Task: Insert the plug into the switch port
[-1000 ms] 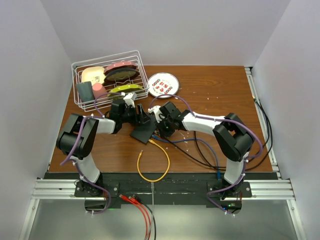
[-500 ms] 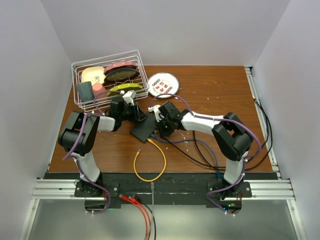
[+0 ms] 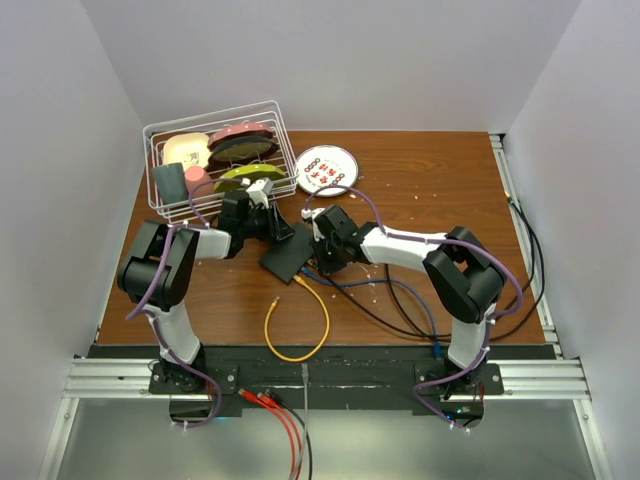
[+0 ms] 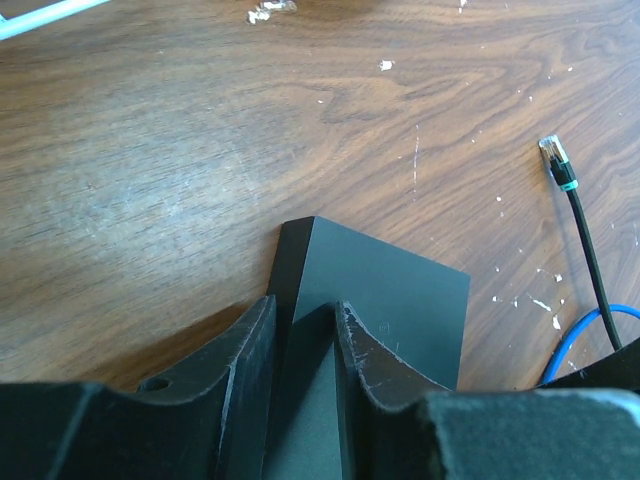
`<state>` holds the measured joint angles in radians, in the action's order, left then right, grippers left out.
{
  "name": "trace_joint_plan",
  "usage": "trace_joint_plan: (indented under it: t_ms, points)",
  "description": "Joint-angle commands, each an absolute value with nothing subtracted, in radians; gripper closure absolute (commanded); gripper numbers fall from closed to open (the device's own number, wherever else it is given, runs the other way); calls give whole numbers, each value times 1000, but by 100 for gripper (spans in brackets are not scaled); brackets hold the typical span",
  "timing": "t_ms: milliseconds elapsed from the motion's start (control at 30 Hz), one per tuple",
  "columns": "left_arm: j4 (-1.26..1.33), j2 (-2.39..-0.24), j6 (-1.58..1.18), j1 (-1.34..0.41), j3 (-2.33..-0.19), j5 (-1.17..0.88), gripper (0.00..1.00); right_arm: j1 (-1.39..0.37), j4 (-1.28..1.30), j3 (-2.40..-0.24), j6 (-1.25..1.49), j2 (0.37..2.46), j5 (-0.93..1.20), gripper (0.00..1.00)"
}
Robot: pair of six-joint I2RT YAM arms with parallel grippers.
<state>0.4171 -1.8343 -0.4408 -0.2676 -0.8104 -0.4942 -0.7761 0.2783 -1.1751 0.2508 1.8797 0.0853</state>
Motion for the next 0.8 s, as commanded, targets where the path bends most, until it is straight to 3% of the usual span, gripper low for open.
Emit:
trace_joint_plan:
  t_ms: [0,467,767]
  points:
    - [224,-1878,-420,-290,-796,-591,77,-772,-18,-1169,362,1858,-26,100]
    - [161,-1911,-431,-290,-788,-603,95,-788,-138,-1129,477,1873,-141,100]
    - [163,-1904,-451,-290,-761,-595,100,-795,-277,-1008,595,1787,-273,100]
